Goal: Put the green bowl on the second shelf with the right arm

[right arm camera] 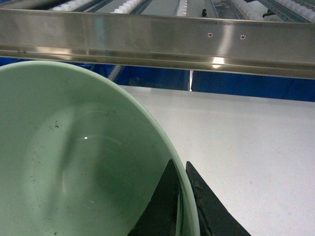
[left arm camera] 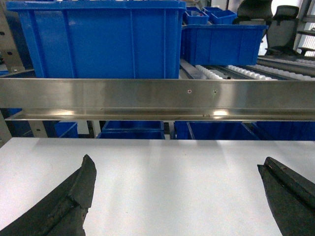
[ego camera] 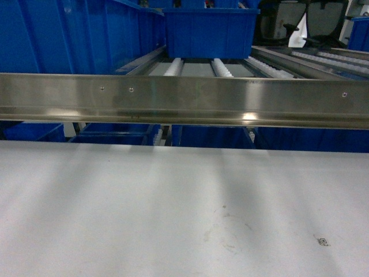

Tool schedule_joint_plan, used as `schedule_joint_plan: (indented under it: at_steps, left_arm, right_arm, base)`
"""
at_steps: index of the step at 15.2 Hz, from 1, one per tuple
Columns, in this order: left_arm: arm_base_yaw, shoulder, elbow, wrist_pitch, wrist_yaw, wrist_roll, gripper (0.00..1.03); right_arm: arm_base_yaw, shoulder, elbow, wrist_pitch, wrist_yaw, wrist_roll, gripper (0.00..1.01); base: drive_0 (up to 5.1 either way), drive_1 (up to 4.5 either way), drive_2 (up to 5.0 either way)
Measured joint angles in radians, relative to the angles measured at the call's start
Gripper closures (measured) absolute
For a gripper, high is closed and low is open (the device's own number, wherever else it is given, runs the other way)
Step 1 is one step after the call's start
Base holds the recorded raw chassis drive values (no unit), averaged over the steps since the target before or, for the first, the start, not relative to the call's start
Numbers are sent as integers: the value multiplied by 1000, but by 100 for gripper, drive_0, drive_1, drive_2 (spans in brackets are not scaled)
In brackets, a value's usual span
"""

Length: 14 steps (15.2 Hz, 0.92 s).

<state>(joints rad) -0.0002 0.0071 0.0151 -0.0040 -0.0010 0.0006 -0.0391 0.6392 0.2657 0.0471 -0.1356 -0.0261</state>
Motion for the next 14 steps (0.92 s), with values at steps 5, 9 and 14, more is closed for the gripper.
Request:
schedule_joint_plan:
  at_steps: [5, 9, 14]
  left_arm:
    - [0, 0, 0, -1, 2, 0, 5]
    - [0, 0, 0, 0, 1, 0, 5]
    - [0, 0, 0, 1, 1, 0, 5]
  right_arm:
    - [0, 0, -1, 1, 3, 0, 99]
    - [0, 0, -1, 0, 2, 0, 99]
    - [0, 0, -2, -2, 2, 0, 99]
  base:
    - [0, 0, 0]
    - [0, 0, 0]
    - [0, 0, 0]
